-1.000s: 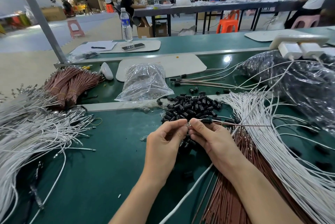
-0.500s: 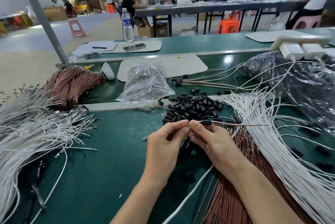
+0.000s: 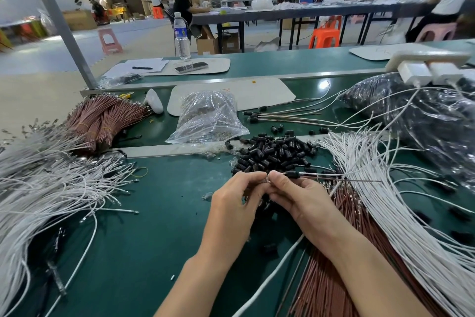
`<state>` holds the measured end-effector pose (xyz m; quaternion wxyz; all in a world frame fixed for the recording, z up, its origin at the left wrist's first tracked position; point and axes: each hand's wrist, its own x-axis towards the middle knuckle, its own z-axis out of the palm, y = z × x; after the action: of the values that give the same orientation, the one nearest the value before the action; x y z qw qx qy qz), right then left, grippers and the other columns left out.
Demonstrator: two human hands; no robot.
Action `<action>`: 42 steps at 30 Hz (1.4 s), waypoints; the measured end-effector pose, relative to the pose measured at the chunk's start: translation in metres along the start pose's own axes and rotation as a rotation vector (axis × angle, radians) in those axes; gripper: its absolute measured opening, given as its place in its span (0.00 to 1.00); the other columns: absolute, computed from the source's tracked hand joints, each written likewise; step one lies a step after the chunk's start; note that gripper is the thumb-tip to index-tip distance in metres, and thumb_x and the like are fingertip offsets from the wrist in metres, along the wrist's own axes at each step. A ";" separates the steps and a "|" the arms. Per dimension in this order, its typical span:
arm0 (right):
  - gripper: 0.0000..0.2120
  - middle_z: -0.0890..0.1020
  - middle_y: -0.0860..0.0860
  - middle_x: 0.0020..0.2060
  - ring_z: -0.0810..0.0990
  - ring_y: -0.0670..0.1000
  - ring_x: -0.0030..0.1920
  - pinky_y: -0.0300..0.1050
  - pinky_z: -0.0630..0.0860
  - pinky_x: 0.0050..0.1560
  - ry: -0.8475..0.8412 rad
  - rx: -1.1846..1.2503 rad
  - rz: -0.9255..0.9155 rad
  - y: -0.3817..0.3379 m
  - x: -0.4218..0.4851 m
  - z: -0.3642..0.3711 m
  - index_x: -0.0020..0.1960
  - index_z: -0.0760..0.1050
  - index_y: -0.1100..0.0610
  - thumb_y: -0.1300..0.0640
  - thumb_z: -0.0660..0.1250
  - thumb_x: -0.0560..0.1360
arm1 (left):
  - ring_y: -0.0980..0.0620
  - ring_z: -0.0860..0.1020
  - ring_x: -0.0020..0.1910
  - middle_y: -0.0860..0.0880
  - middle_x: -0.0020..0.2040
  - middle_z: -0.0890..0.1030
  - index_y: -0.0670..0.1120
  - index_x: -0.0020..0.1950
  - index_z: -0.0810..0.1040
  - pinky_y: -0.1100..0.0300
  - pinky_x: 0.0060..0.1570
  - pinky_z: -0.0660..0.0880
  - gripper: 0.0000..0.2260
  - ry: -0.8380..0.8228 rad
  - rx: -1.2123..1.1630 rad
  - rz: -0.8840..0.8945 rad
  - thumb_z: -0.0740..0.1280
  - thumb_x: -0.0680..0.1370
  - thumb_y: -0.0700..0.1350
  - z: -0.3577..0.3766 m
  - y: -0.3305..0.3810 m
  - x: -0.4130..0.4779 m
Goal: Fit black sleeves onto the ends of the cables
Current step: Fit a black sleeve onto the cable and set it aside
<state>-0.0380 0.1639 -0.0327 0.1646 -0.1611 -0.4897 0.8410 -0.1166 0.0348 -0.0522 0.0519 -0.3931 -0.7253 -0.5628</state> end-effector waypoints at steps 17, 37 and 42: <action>0.14 0.87 0.56 0.42 0.86 0.47 0.41 0.35 0.81 0.41 -0.032 0.001 0.030 0.002 0.000 -0.001 0.46 0.88 0.57 0.48 0.77 0.65 | 0.59 0.80 0.49 0.59 0.50 0.80 0.50 0.57 0.80 0.63 0.49 0.77 0.06 0.013 0.159 0.100 0.70 0.80 0.44 -0.005 0.002 -0.001; 0.15 0.87 0.55 0.42 0.85 0.46 0.40 0.34 0.80 0.41 -0.017 -0.034 0.015 0.004 0.003 -0.003 0.45 0.88 0.57 0.47 0.78 0.65 | 0.59 0.80 0.48 0.59 0.48 0.79 0.51 0.56 0.80 0.68 0.47 0.75 0.06 0.014 0.165 0.104 0.72 0.80 0.44 -0.004 0.000 0.000; 0.21 0.87 0.60 0.48 0.86 0.50 0.41 0.37 0.82 0.40 0.040 0.091 0.000 0.000 0.004 -0.003 0.53 0.85 0.59 0.44 0.76 0.68 | 0.59 0.80 0.47 0.60 0.46 0.80 0.53 0.55 0.80 0.71 0.48 0.73 0.05 0.093 0.123 0.057 0.71 0.80 0.45 -0.007 -0.002 0.003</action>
<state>-0.0399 0.1675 -0.0349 0.1814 -0.1702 -0.4476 0.8589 -0.1224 0.0302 -0.0500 0.1255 -0.3829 -0.7440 -0.5330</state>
